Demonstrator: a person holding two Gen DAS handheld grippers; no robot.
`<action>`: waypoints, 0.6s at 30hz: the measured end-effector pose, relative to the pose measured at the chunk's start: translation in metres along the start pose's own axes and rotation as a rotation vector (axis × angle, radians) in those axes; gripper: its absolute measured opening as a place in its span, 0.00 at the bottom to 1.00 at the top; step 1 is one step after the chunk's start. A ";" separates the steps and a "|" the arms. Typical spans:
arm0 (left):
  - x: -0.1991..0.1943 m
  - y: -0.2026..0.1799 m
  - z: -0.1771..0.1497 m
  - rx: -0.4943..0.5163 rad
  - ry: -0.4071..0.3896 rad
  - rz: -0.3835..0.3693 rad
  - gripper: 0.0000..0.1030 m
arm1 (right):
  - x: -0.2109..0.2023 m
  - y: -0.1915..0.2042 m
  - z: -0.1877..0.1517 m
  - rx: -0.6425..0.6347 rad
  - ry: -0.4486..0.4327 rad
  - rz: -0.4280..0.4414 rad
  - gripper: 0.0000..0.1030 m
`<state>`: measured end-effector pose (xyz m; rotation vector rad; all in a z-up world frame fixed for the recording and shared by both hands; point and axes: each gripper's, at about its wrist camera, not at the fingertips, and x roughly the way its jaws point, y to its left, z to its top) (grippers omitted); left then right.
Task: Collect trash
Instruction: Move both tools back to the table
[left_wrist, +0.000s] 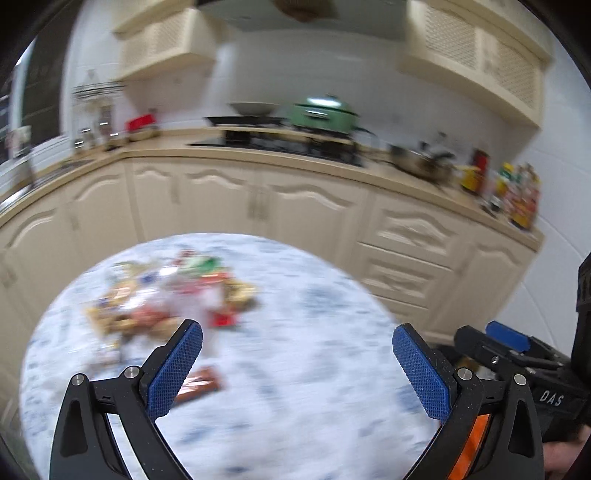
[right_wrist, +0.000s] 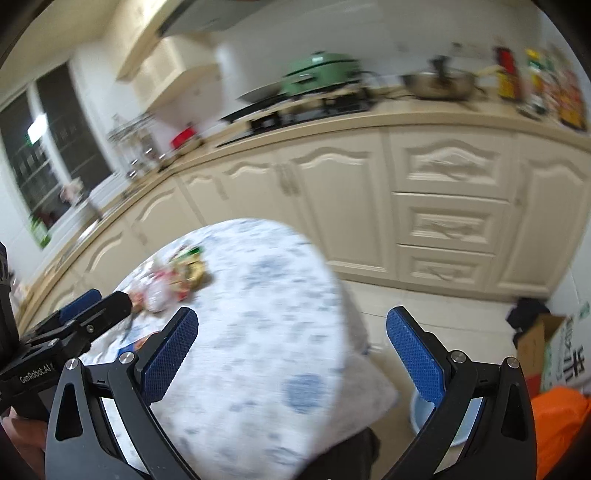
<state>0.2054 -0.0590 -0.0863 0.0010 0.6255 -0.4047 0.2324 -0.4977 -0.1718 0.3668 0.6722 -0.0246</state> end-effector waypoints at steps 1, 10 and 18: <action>-0.008 0.012 -0.003 -0.011 -0.008 0.025 0.99 | 0.003 0.009 -0.001 -0.017 0.003 0.009 1.00; -0.078 0.102 -0.056 -0.063 -0.010 0.241 0.99 | 0.048 0.120 -0.019 -0.272 0.056 0.170 1.00; -0.081 0.125 -0.067 -0.070 0.057 0.299 0.99 | 0.091 0.180 -0.043 -0.487 0.149 0.198 1.00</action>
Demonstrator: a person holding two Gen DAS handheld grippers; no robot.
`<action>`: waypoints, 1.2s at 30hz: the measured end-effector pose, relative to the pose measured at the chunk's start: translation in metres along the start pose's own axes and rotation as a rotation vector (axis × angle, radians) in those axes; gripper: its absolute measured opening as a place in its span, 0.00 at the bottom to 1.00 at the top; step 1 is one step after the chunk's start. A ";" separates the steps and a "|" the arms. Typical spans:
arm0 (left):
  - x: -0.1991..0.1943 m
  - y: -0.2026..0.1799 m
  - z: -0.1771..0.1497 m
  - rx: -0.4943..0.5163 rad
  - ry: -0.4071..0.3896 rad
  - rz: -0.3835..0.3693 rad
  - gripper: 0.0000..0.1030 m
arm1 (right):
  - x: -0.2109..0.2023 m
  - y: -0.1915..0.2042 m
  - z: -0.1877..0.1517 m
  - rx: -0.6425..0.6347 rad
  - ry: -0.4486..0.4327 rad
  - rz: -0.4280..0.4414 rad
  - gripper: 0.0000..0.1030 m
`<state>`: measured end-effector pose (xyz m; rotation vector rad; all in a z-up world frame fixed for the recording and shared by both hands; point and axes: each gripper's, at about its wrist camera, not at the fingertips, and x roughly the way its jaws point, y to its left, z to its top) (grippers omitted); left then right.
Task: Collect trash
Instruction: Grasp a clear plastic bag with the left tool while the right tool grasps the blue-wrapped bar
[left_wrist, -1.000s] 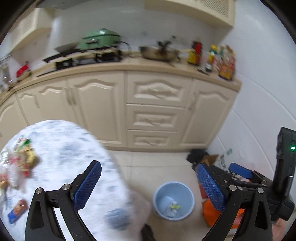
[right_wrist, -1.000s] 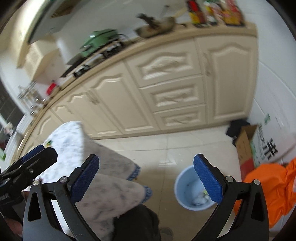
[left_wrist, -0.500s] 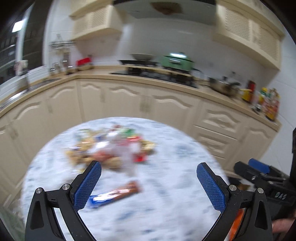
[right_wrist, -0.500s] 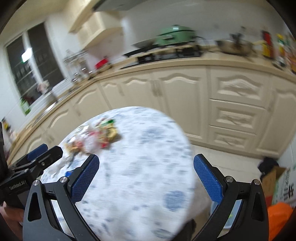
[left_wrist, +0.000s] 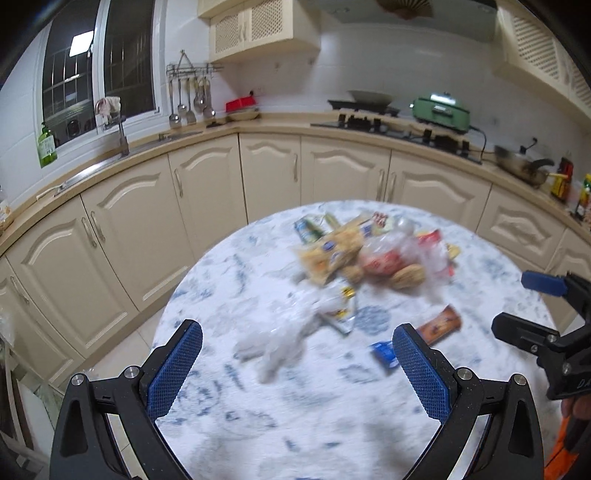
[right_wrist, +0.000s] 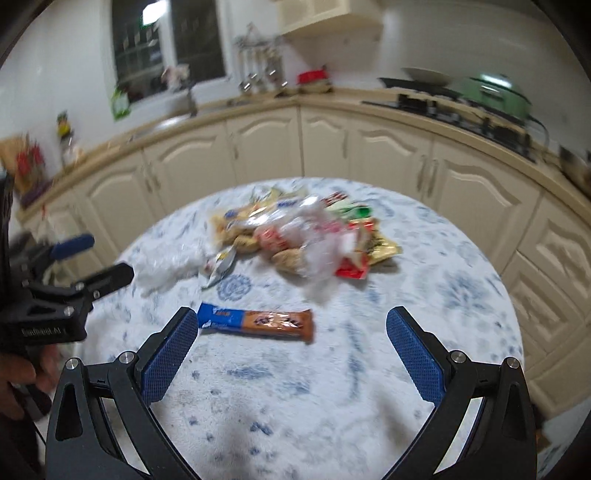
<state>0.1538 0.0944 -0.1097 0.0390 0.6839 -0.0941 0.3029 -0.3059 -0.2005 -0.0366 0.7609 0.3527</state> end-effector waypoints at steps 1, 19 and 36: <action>0.003 0.001 0.000 0.003 0.010 0.001 0.99 | 0.007 0.006 0.001 -0.029 0.013 -0.001 0.99; 0.136 0.018 0.043 0.084 0.171 -0.056 0.98 | 0.105 0.022 0.002 -0.282 0.231 0.112 0.78; 0.145 0.009 0.034 0.054 0.172 -0.125 0.18 | 0.090 0.018 -0.006 -0.158 0.204 0.172 0.18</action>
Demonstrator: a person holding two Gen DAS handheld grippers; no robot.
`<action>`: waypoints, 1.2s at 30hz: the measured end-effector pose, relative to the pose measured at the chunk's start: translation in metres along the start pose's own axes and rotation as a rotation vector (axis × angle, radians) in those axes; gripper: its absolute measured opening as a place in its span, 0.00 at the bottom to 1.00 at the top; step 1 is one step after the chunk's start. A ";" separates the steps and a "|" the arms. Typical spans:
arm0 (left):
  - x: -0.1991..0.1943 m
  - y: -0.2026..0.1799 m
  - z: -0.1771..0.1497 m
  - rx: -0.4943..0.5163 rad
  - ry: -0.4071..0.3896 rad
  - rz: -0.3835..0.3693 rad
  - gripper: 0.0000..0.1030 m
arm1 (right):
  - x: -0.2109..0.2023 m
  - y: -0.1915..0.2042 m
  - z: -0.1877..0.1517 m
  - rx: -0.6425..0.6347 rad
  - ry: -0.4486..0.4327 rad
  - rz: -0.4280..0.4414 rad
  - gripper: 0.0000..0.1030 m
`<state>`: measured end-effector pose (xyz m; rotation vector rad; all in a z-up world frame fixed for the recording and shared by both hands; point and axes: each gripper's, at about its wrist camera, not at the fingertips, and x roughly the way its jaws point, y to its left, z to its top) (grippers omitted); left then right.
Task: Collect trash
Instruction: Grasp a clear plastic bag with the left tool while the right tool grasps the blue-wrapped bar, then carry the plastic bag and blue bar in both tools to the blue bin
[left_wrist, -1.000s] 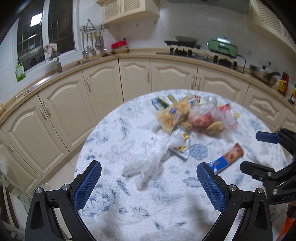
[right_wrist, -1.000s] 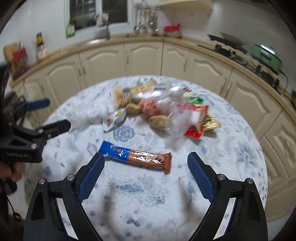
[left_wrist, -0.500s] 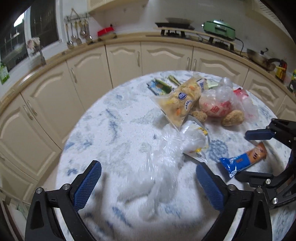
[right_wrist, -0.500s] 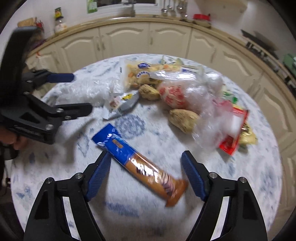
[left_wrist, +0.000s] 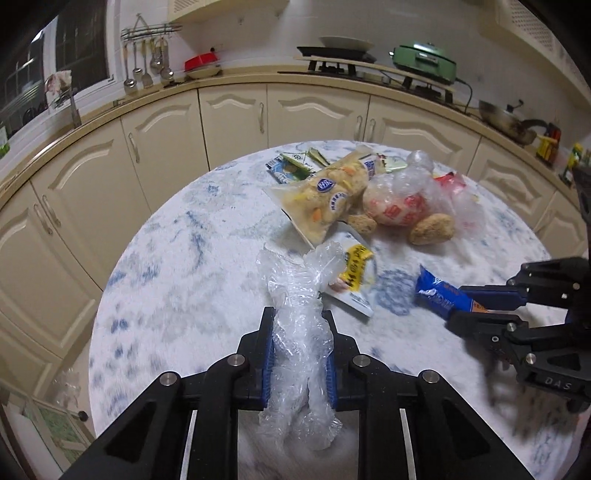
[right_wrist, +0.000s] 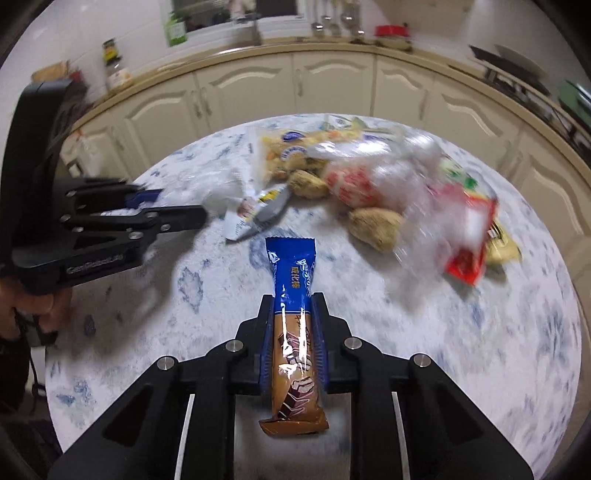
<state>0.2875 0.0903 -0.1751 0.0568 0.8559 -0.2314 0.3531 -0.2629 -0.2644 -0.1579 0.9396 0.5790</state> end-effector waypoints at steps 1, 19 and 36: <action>-0.005 -0.002 -0.003 -0.009 -0.007 -0.002 0.18 | -0.003 -0.002 -0.003 0.020 -0.004 -0.005 0.18; -0.089 -0.080 -0.027 -0.005 -0.156 -0.063 0.18 | -0.092 -0.029 -0.042 0.230 -0.203 -0.050 0.18; -0.123 -0.184 -0.007 0.119 -0.265 -0.206 0.18 | -0.204 -0.087 -0.091 0.395 -0.419 -0.166 0.18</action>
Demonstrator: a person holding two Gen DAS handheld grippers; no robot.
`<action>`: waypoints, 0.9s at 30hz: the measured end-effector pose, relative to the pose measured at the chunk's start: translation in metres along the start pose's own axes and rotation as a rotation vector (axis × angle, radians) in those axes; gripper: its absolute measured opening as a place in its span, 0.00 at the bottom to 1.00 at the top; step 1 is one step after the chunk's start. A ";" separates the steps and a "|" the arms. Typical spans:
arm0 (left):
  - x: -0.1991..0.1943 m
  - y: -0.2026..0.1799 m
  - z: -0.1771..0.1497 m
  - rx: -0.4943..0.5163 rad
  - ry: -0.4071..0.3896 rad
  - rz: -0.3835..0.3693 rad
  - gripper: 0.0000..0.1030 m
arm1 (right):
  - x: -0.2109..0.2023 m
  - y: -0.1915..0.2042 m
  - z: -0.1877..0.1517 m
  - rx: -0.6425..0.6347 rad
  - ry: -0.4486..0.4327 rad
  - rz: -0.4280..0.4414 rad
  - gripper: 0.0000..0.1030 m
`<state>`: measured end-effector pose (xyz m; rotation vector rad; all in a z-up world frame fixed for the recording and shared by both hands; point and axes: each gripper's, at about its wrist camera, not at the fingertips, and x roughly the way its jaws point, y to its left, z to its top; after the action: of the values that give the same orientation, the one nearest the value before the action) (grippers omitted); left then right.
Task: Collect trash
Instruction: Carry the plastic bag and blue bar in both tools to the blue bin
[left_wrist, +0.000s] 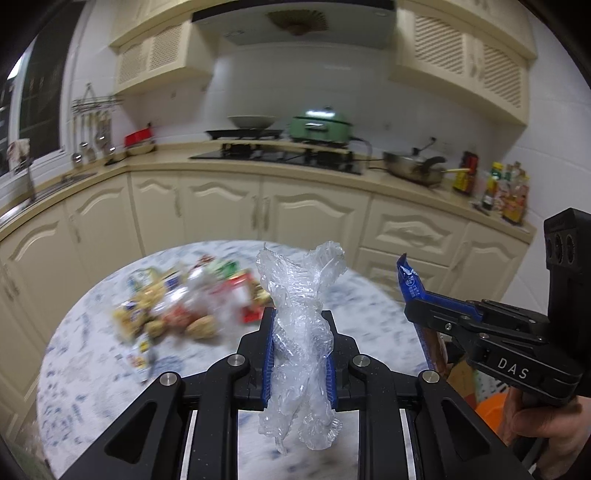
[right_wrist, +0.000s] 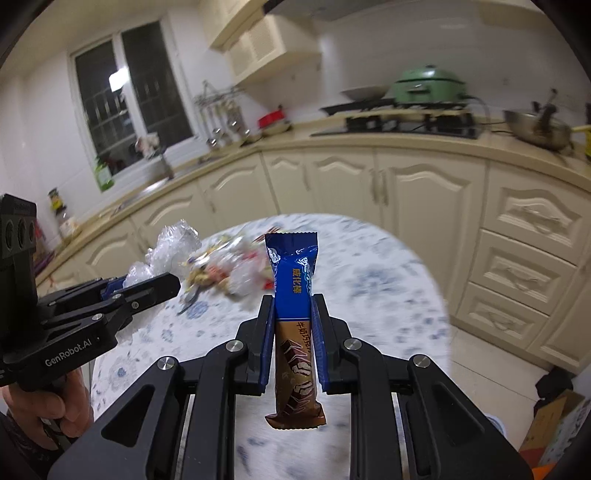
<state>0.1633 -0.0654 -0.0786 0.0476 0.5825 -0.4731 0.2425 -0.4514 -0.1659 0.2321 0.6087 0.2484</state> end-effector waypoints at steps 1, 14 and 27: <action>0.003 -0.006 0.001 0.008 -0.001 -0.012 0.18 | -0.006 -0.005 0.000 0.007 -0.009 -0.010 0.18; 0.062 -0.094 0.021 0.098 0.008 -0.213 0.18 | -0.107 -0.098 -0.009 0.159 -0.166 -0.230 0.18; 0.170 -0.188 0.024 0.179 0.174 -0.390 0.18 | -0.157 -0.213 -0.068 0.362 -0.142 -0.429 0.18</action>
<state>0.2168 -0.3084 -0.1343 0.1483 0.7229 -0.9063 0.1122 -0.6901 -0.1971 0.4556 0.5451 -0.2936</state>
